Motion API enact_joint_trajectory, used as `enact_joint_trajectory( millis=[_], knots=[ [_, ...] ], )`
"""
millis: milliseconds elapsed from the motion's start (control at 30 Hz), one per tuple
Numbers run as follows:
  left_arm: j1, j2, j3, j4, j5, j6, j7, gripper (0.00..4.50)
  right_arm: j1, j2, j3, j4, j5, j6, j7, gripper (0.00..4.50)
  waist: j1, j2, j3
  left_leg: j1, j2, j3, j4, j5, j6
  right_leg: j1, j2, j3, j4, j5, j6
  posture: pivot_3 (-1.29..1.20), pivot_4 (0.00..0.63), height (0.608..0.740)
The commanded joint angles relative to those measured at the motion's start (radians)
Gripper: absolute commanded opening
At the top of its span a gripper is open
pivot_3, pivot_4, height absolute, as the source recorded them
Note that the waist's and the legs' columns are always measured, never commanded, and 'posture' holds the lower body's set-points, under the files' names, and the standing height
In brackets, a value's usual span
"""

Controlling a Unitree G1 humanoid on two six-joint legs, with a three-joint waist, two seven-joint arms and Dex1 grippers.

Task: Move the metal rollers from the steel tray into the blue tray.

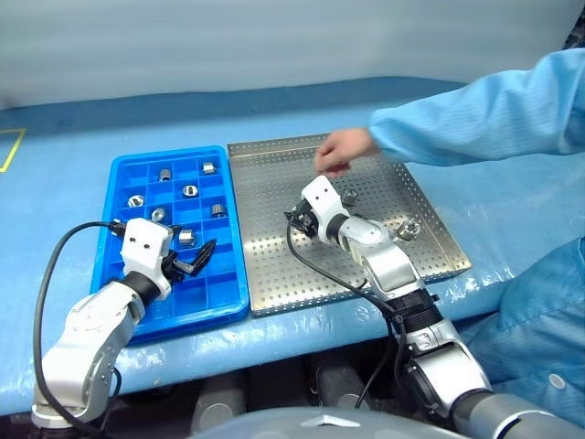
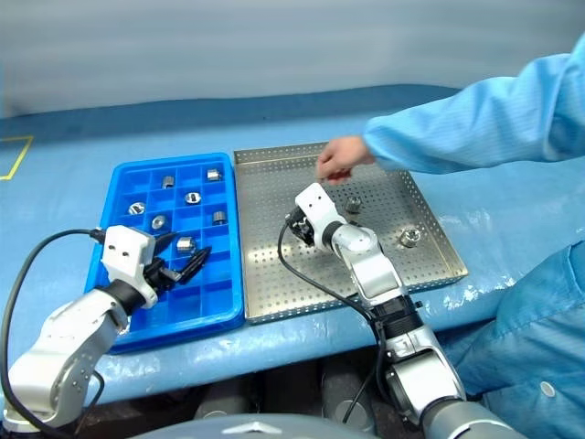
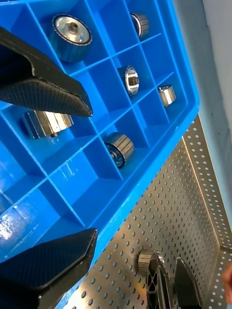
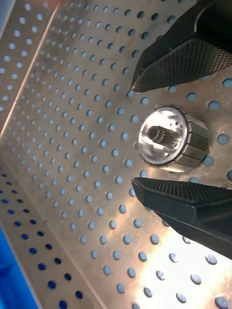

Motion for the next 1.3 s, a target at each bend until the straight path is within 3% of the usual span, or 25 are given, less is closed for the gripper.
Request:
enact_joint_trajectory(
  millis=[33,133,200,233,767,933,1033,1133,1300],
  knots=[
    [0.001,0.003,0.02,-0.052,0.004,-0.018,0.011,4.04,-0.025,0.013,-0.019,0.053,0.014,-0.035,0.0,2.93,0.001,0.0,0.0,0.0,0.0,0.0,0.0,0.0,0.0,0.0,0.0,0.0,0.0,0.0,0.0,-0.02,0.15,0.74],
    [0.0,0.005,0.022,-0.054,0.004,-0.016,0.017,4.04,-0.026,0.014,-0.017,0.072,0.017,-0.047,0.011,2.37,0.0,0.0,0.0,0.0,0.0,0.0,0.0,0.0,0.0,0.0,0.0,0.0,0.0,0.0,0.0,-0.02,0.15,0.74],
    [-0.002,0.006,0.026,-0.055,0.001,-0.013,0.018,4.04,-0.025,0.022,-0.028,0.048,0.03,-0.042,0.009,1.77,0.001,0.0,0.0,0.0,0.0,0.0,0.0,0.0,0.0,0.0,0.0,0.0,0.0,0.0,0.0,-0.02,0.15,0.74],
    [-0.001,0.007,0.028,-0.056,0.0,-0.012,0.019,4.04,-0.02,0.024,-0.033,0.02,0.039,-0.03,0.01,1.7,0.002,0.0,0.0,0.0,0.0,0.0,0.0,0.0,0.0,0.0,0.0,0.0,0.0,0.0,0.0,-0.02,0.15,0.74],
    [0.0,0.016,0.039,-0.066,-0.002,-0.002,0.027,4.04,0.041,0.003,0.009,-0.196,0.099,0.078,0.083,1.7,0.004,0.0,0.0,-0.001,0.0,0.0,-0.001,-0.001,0.001,-0.001,0.0,0.0,0.0,0.001,0.004,-0.02,0.15,0.74],
    [0.053,0.055,0.148,-0.081,-0.003,0.0,0.018,4.04,0.047,0.048,0.146,-0.477,0.177,0.176,0.168,1.7,-0.002,0.001,0.0,-0.001,0.002,-0.001,-0.002,-0.001,0.001,-0.003,0.0,0.0,0.001,0.002,0.005,-0.02,0.15,0.74],
    [0.069,0.131,0.193,-0.038,0.07,0.026,0.037,4.04,0.021,0.098,0.248,-0.572,0.203,0.236,0.184,1.7,-0.001,0.001,0.0,-0.001,0.003,-0.003,-0.002,-0.001,0.001,-0.005,0.002,-0.001,0.002,0.001,0.003,-0.02,0.15,0.74],
    [0.048,0.175,0.219,0.0,0.085,0.06,0.039,4.04,0.012,0.151,0.313,-0.58,0.237,0.271,0.197,1.7,0.006,0.001,0.0,-0.002,0.002,-0.005,-0.002,0.0,0.0,-0.005,0.001,-0.003,0.003,-0.003,-0.003,-0.02,0.15,0.74],
    [0.015,0.177,0.192,0.008,0.104,0.07,0.041,4.04,0.008,0.158,0.449,-0.457,0.164,0.222,0.184,1.7,0.011,-0.002,-0.001,-0.001,0.002,-0.008,-0.001,0.0,-0.001,0.0,-0.004,-0.005,0.0,-0.002,-0.002,-0.01,0.15,0.74]
  ],
)
